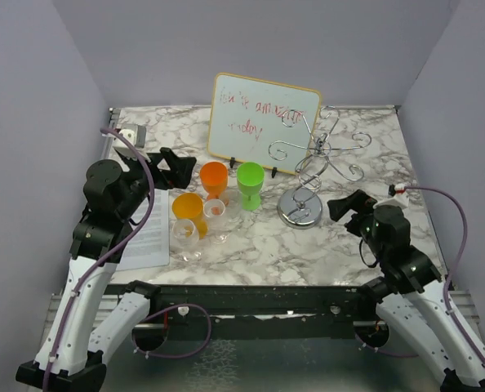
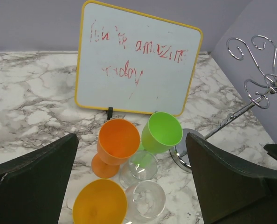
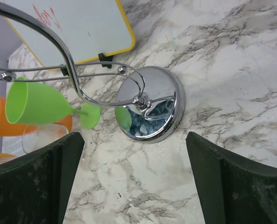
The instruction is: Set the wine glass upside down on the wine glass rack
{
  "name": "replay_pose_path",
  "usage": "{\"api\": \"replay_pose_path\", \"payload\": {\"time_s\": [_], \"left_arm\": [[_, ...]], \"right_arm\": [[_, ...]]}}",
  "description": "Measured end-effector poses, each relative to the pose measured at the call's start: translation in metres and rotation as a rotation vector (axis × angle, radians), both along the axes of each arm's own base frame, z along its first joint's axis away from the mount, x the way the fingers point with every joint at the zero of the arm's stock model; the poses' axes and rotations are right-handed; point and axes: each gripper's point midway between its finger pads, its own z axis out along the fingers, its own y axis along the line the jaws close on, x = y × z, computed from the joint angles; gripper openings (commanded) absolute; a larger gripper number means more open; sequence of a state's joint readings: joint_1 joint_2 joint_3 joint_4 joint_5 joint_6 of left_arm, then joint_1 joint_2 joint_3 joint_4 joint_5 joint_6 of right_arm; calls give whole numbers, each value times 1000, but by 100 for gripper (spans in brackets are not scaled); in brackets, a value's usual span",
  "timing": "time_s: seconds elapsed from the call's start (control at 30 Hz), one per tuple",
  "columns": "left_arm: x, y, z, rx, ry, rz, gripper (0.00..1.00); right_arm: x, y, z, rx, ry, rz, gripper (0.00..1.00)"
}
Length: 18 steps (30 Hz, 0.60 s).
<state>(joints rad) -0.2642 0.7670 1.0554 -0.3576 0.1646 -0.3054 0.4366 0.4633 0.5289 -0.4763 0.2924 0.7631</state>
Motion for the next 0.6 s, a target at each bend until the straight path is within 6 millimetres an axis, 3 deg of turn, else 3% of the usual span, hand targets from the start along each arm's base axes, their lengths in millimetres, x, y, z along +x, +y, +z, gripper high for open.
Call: {"api": "replay_pose_path", "payload": {"time_s": [0.13, 0.47, 0.6], "left_arm": [[-6, 1, -4, 10, 12, -6, 99], [-21, -20, -18, 33, 43, -157, 98], [-22, -29, -26, 18, 85, -205, 88]], "right_arm": [[-6, -10, 18, -7, -8, -40, 100], [-20, -19, 30, -29, 6, -47, 99], [-22, -19, 45, -17, -30, -35, 98]]}}
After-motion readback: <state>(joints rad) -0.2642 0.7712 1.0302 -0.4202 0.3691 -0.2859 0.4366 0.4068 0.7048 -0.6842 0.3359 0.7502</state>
